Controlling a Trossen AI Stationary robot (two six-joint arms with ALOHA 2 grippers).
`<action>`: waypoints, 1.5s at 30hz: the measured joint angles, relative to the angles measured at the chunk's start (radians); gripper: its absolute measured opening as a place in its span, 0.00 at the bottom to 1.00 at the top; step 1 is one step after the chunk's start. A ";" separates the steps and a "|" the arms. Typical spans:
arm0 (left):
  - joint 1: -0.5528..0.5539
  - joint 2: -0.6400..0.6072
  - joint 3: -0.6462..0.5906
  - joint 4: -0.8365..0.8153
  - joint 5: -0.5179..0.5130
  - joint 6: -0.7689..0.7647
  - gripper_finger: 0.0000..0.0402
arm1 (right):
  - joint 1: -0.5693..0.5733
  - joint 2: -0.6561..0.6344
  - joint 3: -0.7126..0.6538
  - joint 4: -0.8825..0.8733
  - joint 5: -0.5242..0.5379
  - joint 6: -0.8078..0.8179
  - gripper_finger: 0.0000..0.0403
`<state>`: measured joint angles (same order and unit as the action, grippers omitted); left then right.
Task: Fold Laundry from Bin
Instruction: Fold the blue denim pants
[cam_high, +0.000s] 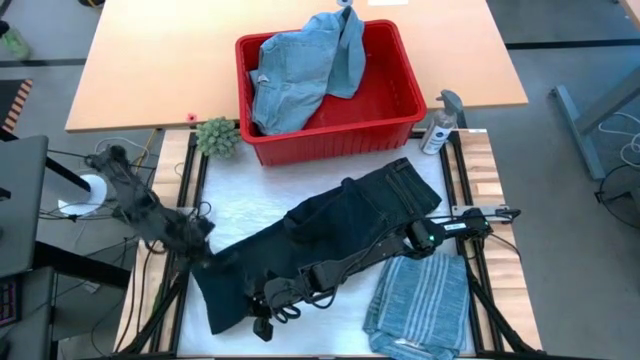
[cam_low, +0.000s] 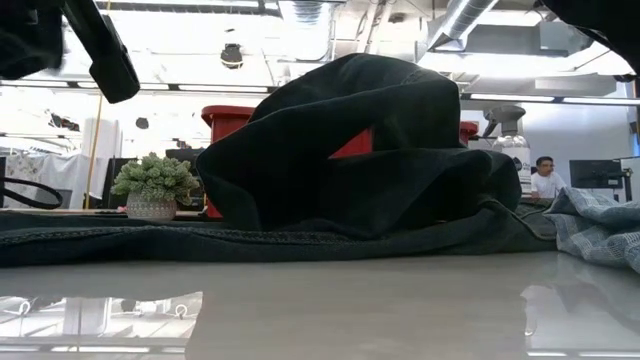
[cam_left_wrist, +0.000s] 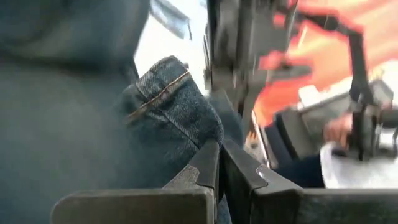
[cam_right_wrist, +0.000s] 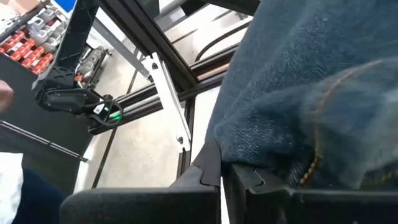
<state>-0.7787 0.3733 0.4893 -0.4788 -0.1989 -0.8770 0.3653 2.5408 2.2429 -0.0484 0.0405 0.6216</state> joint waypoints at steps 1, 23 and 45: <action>-0.040 0.011 -0.021 0.035 -0.032 -0.013 0.00 | 0.000 0.000 0.000 0.000 0.000 0.002 0.05; -0.735 0.273 -0.001 0.003 -0.696 -0.452 0.00 | 0.000 0.000 0.000 0.101 -0.206 0.009 0.06; -0.880 0.266 -0.001 0.162 -0.553 -0.528 0.28 | 0.004 -0.001 -0.001 0.090 -0.223 0.052 0.56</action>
<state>-1.6586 0.6388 0.4885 -0.3166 -0.7517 -1.4053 0.3694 2.5397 2.2421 0.0417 -0.1829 0.6739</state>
